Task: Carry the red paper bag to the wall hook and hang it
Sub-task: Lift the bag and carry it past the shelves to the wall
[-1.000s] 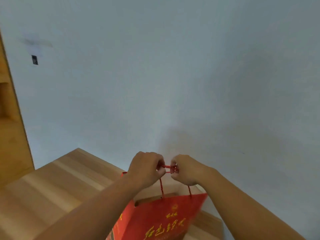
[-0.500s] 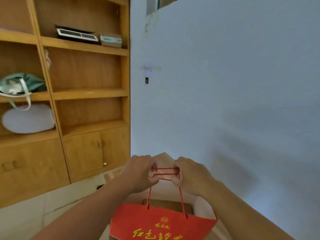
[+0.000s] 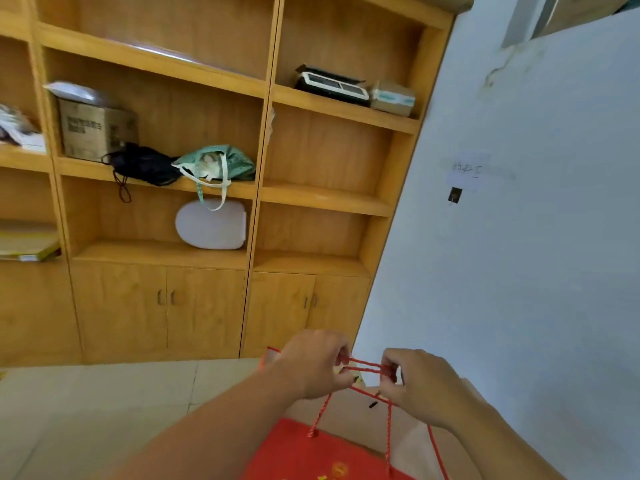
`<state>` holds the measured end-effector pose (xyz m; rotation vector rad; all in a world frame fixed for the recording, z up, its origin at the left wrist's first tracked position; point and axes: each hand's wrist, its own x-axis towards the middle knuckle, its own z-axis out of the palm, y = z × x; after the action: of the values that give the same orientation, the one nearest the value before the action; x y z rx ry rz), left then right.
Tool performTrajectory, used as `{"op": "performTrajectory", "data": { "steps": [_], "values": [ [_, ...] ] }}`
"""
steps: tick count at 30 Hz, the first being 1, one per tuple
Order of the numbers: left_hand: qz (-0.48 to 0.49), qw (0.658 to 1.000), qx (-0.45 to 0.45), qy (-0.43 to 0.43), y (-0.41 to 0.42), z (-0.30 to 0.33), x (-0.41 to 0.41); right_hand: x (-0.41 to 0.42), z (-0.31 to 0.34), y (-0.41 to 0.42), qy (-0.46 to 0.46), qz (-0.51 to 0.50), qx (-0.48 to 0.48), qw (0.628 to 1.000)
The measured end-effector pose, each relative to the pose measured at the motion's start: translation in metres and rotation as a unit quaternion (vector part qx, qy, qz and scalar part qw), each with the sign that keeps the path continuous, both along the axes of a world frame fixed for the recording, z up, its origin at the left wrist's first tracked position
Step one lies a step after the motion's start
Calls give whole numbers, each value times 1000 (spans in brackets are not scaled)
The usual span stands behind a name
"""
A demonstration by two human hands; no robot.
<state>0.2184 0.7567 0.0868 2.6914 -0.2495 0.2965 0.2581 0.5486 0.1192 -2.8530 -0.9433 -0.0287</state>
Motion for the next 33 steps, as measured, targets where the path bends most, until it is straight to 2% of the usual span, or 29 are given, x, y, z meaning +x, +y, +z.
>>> {"op": "performTrajectory", "data": {
  "steps": [13, 19, 26, 33],
  "values": [
    [37, 999, 25, -14, 157, 0, 188, 203, -13, 143, 14, 27, 96, 995],
    [40, 998, 53, -18, 209, 17, 291, 314, 1, 199, 11, 41, 100, 994],
    [30, 997, -1, -71, 275, 10, 421, 435, 4, 264, -44, -11, 96, 994],
    [-41, 997, 1, -65, 330, -17, 564, 536, -15, 310, -21, -105, 78, 991]
  ]
}}
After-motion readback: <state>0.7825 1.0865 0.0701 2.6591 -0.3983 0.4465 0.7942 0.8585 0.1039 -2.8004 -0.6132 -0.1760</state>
